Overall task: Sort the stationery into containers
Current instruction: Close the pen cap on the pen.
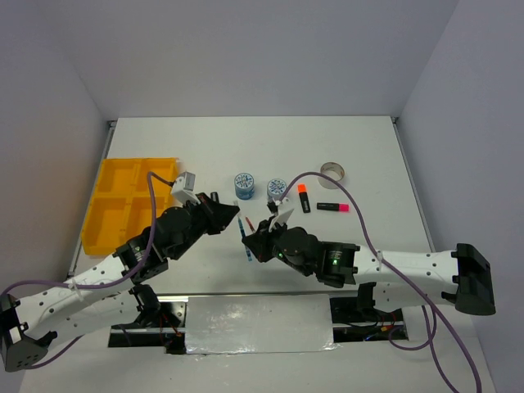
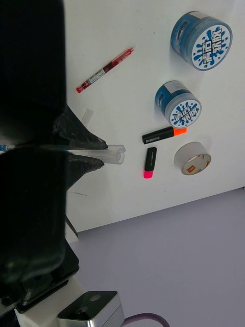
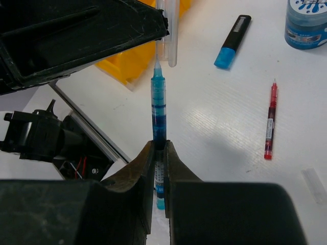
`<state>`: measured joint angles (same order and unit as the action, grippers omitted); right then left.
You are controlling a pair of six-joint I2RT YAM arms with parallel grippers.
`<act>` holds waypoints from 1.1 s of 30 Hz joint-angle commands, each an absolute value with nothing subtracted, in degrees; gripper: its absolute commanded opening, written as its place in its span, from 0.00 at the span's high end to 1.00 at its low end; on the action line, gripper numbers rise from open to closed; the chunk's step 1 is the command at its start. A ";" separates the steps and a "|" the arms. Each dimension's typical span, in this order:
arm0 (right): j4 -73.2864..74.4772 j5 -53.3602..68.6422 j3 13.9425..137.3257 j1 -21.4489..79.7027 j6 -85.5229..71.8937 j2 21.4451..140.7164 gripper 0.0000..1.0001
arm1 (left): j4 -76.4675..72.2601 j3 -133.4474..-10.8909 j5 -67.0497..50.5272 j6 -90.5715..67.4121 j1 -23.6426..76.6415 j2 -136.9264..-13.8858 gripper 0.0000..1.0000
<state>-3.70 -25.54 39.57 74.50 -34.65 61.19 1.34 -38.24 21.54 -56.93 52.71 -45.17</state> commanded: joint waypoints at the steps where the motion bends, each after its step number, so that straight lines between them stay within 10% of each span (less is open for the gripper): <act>1: -3.78 -28.12 43.68 74.88 -33.14 60.91 1.00 | -1.50 -37.88 20.48 -56.07 52.91 -44.74 1.00; 33: 3.08 -34.19 54.05 71.99 -31.20 60.03 1.00 | -10.46 -35.16 12.13 -46.93 53.09 -45.44 1.00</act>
